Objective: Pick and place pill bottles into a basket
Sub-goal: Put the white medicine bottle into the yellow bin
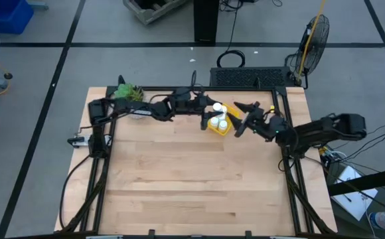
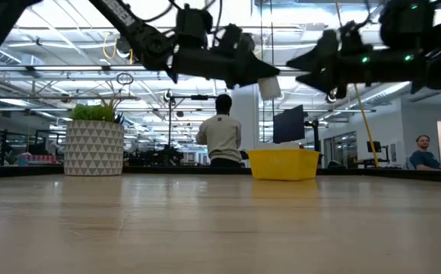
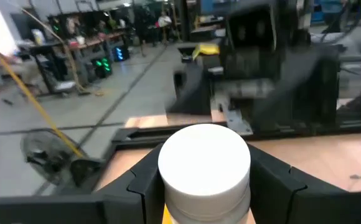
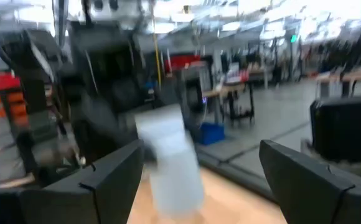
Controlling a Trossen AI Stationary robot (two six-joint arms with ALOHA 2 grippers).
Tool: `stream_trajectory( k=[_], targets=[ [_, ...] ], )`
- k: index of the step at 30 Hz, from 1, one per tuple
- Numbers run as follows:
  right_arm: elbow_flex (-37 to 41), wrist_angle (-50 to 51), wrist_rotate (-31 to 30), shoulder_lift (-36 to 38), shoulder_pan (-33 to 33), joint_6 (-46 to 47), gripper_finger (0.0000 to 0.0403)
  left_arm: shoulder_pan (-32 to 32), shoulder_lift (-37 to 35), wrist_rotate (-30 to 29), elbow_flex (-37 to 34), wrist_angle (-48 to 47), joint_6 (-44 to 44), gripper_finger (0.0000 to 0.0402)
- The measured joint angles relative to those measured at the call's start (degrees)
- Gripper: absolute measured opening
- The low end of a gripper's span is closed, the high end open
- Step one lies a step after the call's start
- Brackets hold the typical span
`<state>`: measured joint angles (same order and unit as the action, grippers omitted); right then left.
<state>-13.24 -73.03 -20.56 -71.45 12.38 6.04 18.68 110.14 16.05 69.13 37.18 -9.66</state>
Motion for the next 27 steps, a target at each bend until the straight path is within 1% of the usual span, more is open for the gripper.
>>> stream_trajectory(
  k=[2,5,9,13,15,27],
  targets=[
    [0.2,1.2,-0.4,3.4,0.0,-1.4,0.0308,-0.1,2.7,2.0,2.2,-0.2,1.4,0.0175],
    [0.2,4.5,-0.4,8.0,0.0,-2.3,0.0308,-0.4,7.2,3.8,8.1,-1.8,2.8,0.0175],
    [0.2,9.3,-0.4,12.3,0.0,-2.5,0.0308,-1.3,12.7,4.6,16.9,-9.1,2.1,0.0175],
    [0.2,13.4,-0.4,15.0,-0.1,-2.5,0.0308,-2.1,16.3,4.8,22.9,-14.3,0.3,0.0175],
    [0.2,14.2,-0.3,15.7,-0.1,-2.5,0.0308,-2.2,16.9,4.8,24.0,-14.9,0.2,0.0175],
    [0.2,15.6,-0.2,17.0,-0.1,-2.7,0.0308,0.4,18.6,3.8,24.1,-16.8,0.7,0.0175]
  ],
)
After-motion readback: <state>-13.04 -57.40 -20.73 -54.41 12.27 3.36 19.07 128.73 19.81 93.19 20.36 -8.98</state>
